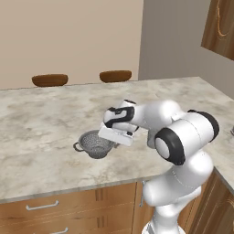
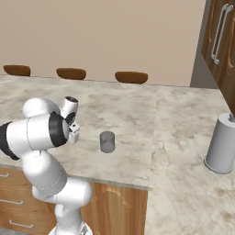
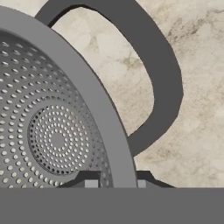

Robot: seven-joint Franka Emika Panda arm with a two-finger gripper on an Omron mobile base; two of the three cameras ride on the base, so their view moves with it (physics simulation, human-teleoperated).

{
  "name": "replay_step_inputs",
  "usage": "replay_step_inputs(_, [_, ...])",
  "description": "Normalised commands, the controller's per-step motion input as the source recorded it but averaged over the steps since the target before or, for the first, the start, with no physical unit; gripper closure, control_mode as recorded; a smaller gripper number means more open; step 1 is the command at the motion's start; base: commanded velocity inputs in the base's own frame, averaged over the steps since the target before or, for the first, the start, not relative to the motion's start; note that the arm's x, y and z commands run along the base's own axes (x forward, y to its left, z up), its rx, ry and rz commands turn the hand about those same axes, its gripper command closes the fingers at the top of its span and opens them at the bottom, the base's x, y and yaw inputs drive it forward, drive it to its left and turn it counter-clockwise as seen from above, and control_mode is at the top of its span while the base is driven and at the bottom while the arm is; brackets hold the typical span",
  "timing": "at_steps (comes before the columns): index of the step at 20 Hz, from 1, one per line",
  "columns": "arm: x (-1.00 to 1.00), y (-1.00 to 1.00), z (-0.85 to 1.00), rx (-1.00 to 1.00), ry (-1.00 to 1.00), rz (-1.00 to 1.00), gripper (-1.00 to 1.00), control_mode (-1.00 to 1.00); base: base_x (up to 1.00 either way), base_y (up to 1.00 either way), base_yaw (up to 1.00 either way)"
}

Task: Pick the glass cup and colander and place them in the sink. Then turn on the water.

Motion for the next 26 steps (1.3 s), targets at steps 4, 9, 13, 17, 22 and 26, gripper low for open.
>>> replay_step_inputs(4, [-0.34,0.00,0.49,0.00,-0.07,-0.04,1.00,-1.00,0.00,0.00,0.00])
replay_step_inputs(9, [-0.35,-0.01,0.92,0.00,-0.10,-0.04,1.00,-1.00,0.00,0.00,0.00])
replay_step_inputs(13, [-0.14,0.00,1.00,0.00,-0.05,0.00,1.00,-1.00,0.00,0.00,0.00])
replay_step_inputs(17, [-0.15,0.05,0.87,-0.01,-0.05,0.00,1.00,-1.00,0.00,0.00,0.00])
replay_step_inputs(22, [-0.05,0.03,0.25,-0.01,0.00,0.00,1.00,-1.00,0.00,0.00,0.00])
replay_step_inputs(26, [0.00,0.00,0.00,0.00,0.00,0.00,1.00,-1.00,0.00,0.00,0.00])
